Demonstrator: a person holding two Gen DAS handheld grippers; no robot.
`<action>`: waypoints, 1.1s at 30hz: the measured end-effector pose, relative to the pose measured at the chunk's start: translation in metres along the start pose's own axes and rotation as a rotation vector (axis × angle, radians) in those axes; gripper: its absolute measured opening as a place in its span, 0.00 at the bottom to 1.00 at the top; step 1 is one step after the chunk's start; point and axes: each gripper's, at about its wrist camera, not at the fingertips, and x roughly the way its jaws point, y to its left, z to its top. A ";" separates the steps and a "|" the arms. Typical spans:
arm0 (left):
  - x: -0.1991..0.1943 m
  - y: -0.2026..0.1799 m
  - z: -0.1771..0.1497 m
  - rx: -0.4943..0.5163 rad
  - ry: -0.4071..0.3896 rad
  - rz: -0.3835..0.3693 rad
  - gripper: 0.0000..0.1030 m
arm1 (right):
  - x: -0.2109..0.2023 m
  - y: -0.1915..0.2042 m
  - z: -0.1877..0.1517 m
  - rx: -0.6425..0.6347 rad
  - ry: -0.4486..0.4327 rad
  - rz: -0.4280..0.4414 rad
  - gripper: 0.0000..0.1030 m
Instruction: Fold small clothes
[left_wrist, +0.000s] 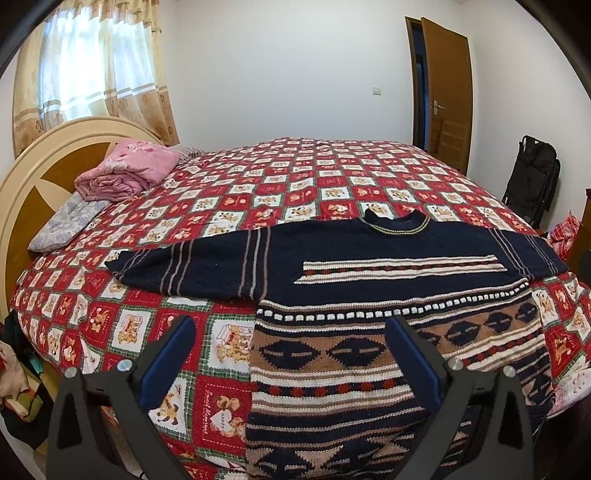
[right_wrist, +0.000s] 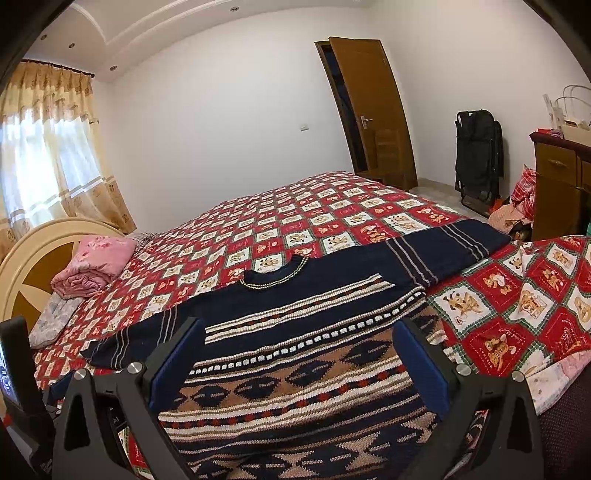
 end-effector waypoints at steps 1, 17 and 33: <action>0.000 0.000 0.000 0.000 0.000 0.000 1.00 | 0.000 0.000 0.000 0.001 0.000 0.000 0.99; 0.000 0.000 0.000 -0.001 0.000 0.000 1.00 | 0.003 0.001 -0.003 0.001 0.011 0.003 0.99; 0.000 0.000 0.000 -0.001 0.001 0.000 1.00 | 0.006 0.002 -0.006 -0.004 0.022 -0.004 0.99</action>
